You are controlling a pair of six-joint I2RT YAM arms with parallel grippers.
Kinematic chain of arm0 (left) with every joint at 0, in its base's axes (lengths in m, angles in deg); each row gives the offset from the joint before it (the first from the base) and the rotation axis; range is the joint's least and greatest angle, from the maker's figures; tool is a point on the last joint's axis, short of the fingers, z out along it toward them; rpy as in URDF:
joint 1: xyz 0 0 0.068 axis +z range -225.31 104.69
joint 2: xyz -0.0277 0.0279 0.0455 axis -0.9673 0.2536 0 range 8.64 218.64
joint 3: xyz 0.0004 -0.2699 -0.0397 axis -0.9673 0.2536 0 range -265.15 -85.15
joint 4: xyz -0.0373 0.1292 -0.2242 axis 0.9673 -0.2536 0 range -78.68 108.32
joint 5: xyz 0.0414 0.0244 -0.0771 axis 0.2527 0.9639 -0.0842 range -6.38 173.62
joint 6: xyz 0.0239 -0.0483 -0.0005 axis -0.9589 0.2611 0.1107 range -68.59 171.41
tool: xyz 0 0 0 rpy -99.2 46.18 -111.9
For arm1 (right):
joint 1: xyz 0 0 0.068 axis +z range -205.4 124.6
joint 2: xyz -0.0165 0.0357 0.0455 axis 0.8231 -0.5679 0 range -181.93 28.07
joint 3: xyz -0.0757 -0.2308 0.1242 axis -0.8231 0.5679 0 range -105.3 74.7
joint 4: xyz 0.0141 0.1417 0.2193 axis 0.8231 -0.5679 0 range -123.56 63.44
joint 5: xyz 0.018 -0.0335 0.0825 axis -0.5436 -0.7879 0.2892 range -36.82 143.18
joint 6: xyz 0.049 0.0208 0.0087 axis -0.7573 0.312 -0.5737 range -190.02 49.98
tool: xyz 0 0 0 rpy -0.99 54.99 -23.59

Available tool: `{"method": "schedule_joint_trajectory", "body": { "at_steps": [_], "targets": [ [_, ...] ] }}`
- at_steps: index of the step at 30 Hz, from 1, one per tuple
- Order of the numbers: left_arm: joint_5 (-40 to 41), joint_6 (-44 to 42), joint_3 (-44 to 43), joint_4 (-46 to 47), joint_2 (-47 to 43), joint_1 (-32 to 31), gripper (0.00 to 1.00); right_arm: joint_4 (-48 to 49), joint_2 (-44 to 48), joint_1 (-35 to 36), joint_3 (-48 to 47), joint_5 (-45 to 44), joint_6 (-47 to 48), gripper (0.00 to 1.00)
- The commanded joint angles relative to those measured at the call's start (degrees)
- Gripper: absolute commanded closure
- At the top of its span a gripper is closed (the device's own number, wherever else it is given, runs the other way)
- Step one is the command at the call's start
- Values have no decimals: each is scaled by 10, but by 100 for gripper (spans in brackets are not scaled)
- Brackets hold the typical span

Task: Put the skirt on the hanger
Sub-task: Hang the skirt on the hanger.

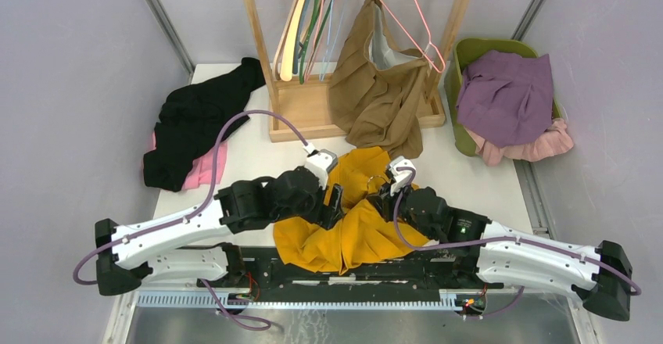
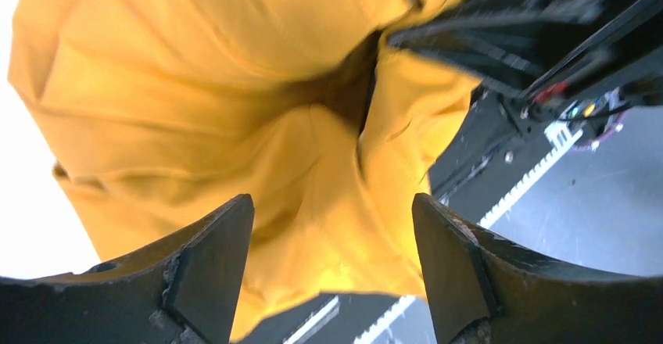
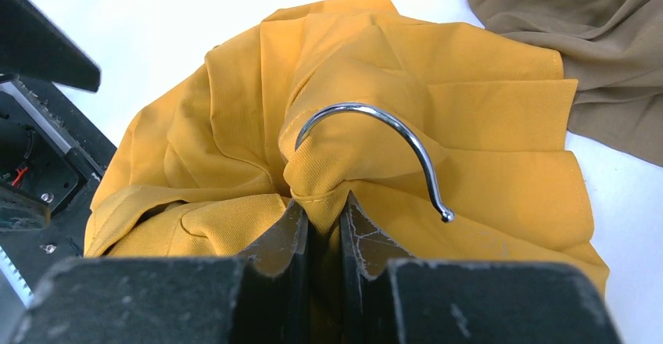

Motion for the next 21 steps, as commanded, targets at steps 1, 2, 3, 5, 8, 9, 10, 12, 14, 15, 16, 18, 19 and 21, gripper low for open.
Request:
{"method": "schedule_joint_trajectory", "body": {
  "at_steps": [1,2,3,5,8,9,10,12,14,15,16,18,19,21],
  "targets": [
    [-42,93,30,-101,-40,-6,19,31,32,3,-35,-21,-4,99],
    [-42,102,45,-103,-55,-12,18,28,34,3,-36,-22,-3,99],
    [-45,106,59,-106,-66,-15,17,25,36,3,-38,-23,-2,99],
    [-45,111,77,-114,-83,-17,16,20,39,3,-41,-24,1,99],
    [-66,105,96,-106,-82,-18,15,14,39,3,-45,-25,3,99],
    [-75,99,100,-98,-77,-18,15,13,38,3,-46,-25,4,99],
    [-82,94,105,-90,-72,-18,15,13,38,3,-46,-27,5,99],
    [-80,84,110,-77,-57,-19,15,12,39,3,-46,-27,3,99],
    [-74,76,102,-76,-38,-20,15,12,39,4,-46,-27,1,99],
    [-66,75,100,-75,-31,-21,15,11,40,3,-46,-26,0,99],
    [-58,75,94,-74,-22,-22,15,11,41,4,-46,-26,0,99],
    [-52,67,84,-68,-6,-24,15,11,41,3,-47,-25,-1,99],
    [-46,64,80,-66,2,-27,15,9,41,3,-47,-25,-1,99],
    [-34,52,69,-60,18,-33,15,7,42,3,-48,-24,-1,99]
  ]
}}
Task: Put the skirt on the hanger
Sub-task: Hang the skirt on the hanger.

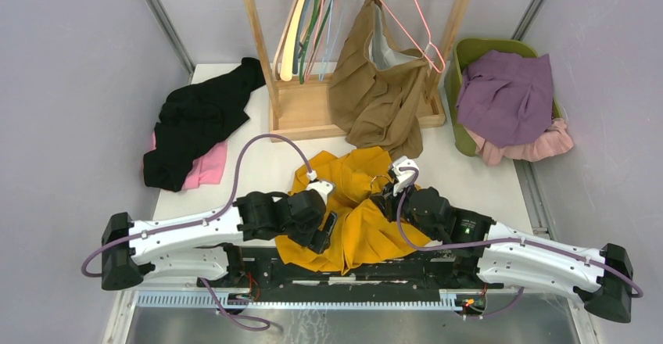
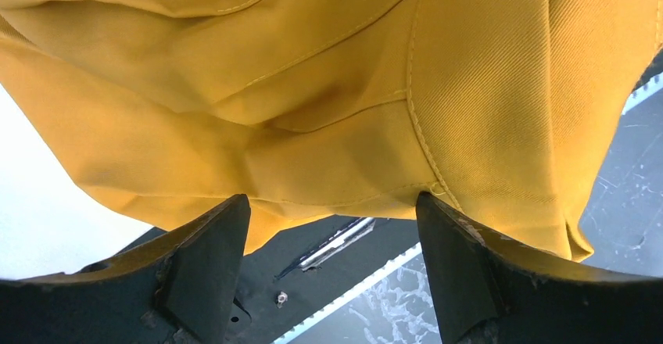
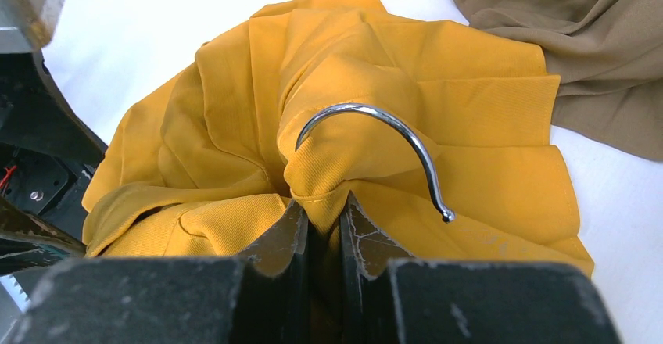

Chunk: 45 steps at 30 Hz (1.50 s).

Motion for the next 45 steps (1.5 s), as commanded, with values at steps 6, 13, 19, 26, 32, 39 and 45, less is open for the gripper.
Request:
{"method": "schedule_joint_trajectory", "body": {
  "at_steps": [6,13,19,26,32,39,45],
  "targets": [
    [11,-56,-39,84,49,-17,15,44,21,3,-42,-12,-2,99],
    [24,-60,-38,99,73,-17,45,49,18,3,-41,-10,-3,99],
    [35,-59,-58,76,78,-17,96,46,20,3,-43,-12,-1,99],
    [55,-51,-94,33,51,-17,97,40,24,3,-44,-20,0,99],
    [96,-36,-142,-41,39,-16,97,13,17,3,-62,-49,8,99],
    [134,-24,-173,-101,26,-15,97,-31,21,3,-89,-101,33,99],
    [164,-12,-188,-136,18,-14,97,-59,27,3,-106,-143,52,99]
  ]
}}
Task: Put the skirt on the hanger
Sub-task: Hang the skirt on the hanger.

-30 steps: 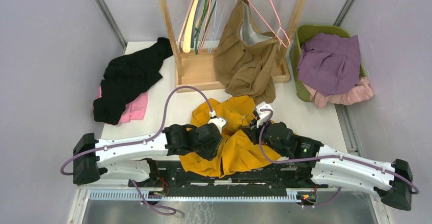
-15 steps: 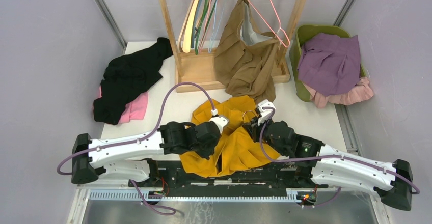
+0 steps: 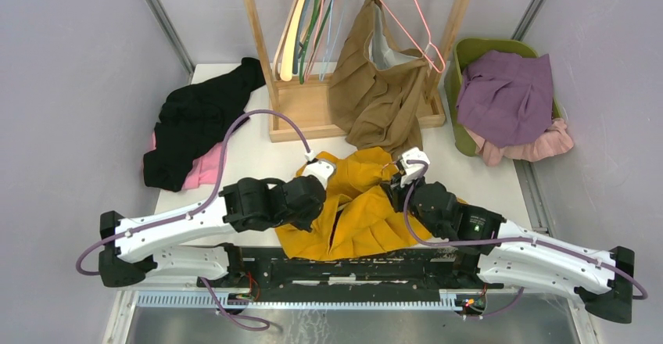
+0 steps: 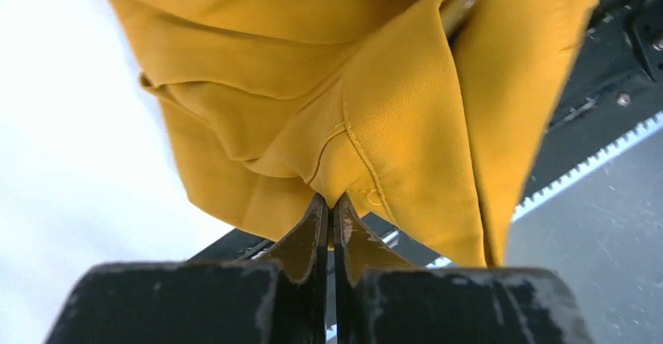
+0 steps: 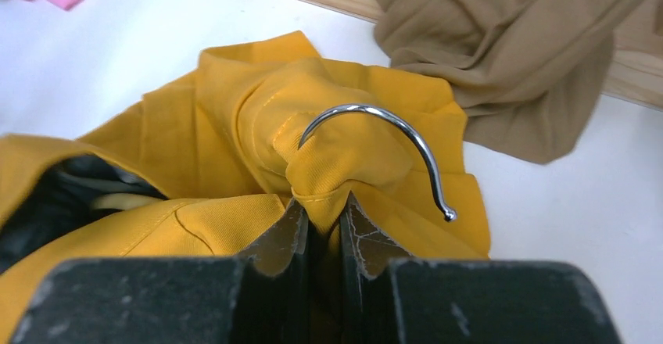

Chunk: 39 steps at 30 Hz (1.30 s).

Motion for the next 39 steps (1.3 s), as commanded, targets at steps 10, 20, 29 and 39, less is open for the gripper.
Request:
{"method": "schedule_joint_trajectory", "body": {
  "at_steps": [10,20,29,39],
  "targets": [
    [19,28,-36,7,-21,7,97,21,20,1,-46,-76,39,99],
    [-80,-22,-92,145,13,7,97,146,-26,1,-28,-26,31,99],
    [-46,-52,-65,209,40,8,97,231,-19,-1,10,13,-5,99],
    [18,-66,-18,261,0,29,84,273,42,-11,33,40,-31,99]
  ]
}}
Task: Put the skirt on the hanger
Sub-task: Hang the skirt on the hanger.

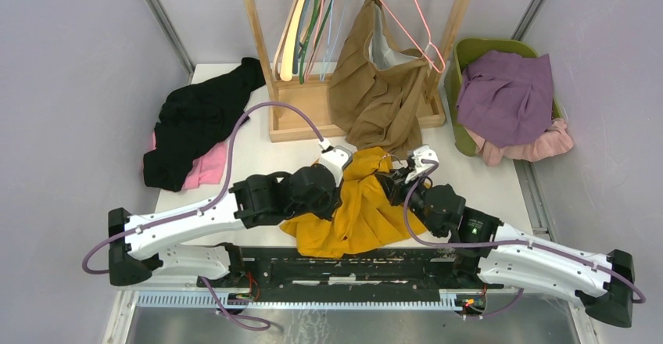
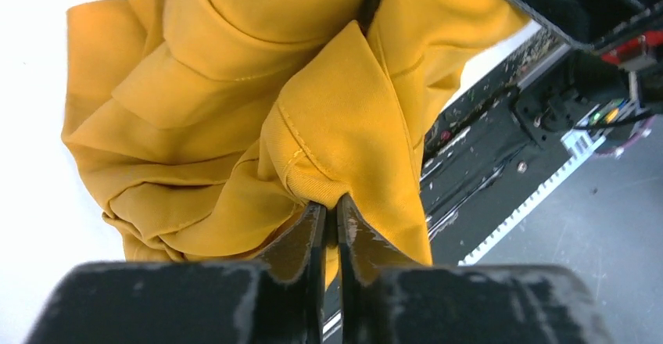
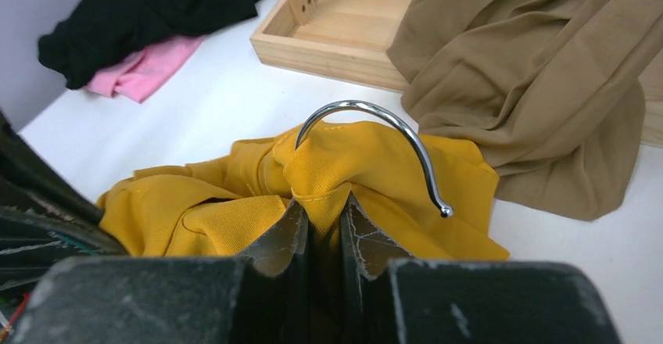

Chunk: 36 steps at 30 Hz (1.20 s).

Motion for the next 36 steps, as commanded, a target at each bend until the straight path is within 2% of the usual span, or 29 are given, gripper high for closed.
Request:
{"method": "schedule_joint_trajectory", "body": {
  "at_steps": [1,7,15,20,25,28,31,35,36],
  "targets": [
    [39,-40,-17,106,-31,15,79,117,30,-1,-19,40,-37,99],
    [44,-78,-75,78,-13,21,55,132,35,-4,-30,55,-43,99],
    [73,-114,-132,46,-12,23,40,155,17,-12,-53,77,-37,99],
    [106,-127,-204,5,25,43,37,201,-49,-30,-93,102,-24,99],
    [123,-91,-202,-35,24,79,37,249,-101,-41,-110,121,-26,99],
    [139,-56,-193,-82,-6,94,35,260,-110,-46,-102,127,-34,99],
    [154,-7,-204,-178,-15,105,34,257,-103,-48,-88,126,-37,99],
    [122,37,-185,-239,-25,106,38,249,-87,-52,-68,122,-40,99],
    [118,43,-176,-247,-30,105,36,246,-84,-52,-65,121,-41,99]
  ]
}}
